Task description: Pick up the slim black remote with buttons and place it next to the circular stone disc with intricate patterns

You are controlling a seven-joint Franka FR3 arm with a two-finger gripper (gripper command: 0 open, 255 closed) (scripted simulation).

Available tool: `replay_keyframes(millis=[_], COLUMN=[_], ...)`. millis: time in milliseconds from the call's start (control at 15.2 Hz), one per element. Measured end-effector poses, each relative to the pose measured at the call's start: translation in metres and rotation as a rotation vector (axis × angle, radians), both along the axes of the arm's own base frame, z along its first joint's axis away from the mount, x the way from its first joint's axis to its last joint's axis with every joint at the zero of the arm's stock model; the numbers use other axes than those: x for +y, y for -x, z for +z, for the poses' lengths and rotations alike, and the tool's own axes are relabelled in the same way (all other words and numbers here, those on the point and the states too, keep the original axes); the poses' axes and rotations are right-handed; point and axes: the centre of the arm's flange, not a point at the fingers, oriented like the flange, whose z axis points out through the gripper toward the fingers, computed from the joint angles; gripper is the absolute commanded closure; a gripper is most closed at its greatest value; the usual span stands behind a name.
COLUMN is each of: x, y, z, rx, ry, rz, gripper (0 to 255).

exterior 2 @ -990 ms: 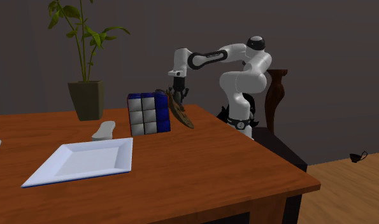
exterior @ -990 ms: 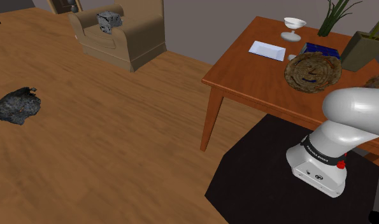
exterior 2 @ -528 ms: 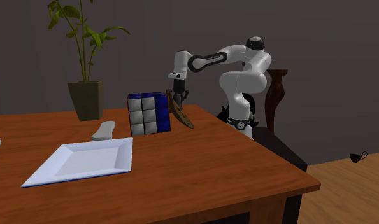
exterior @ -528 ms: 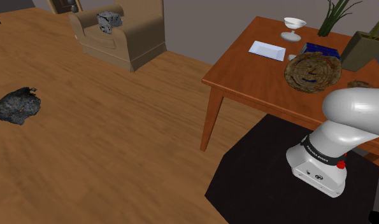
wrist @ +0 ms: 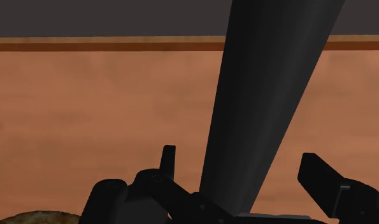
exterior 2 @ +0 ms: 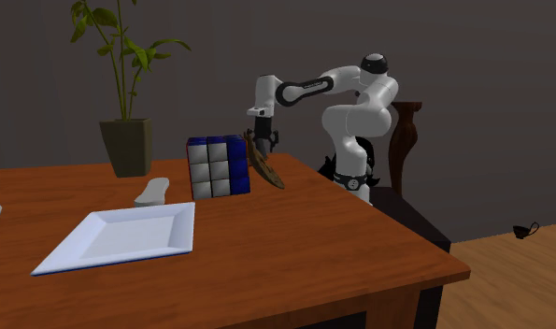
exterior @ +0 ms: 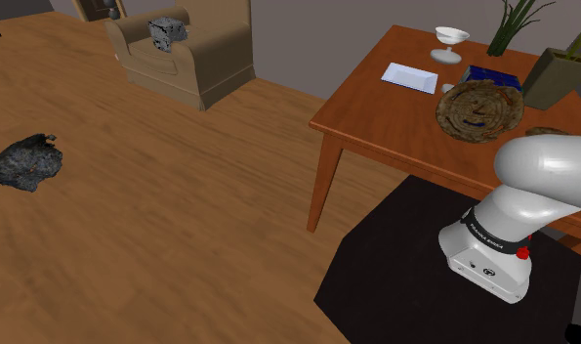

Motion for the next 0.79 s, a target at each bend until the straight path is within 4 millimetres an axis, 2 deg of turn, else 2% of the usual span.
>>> replay_keyframes(millis=[132, 330, 396, 792], x=[0.000, 0.003, 0.002, 0.003], y=[-0.001, 0.000, 0.001, 0.001], z=[0.007, 0.040, 0.045, 0.050], rx=[0.000, 0.001, 0.001, 0.000], ry=[0.000, 0.000, 0.000, 0.000], rz=[0.000, 0.000, 0.000, 0.000], gripper=[0, 0, 0, 0])
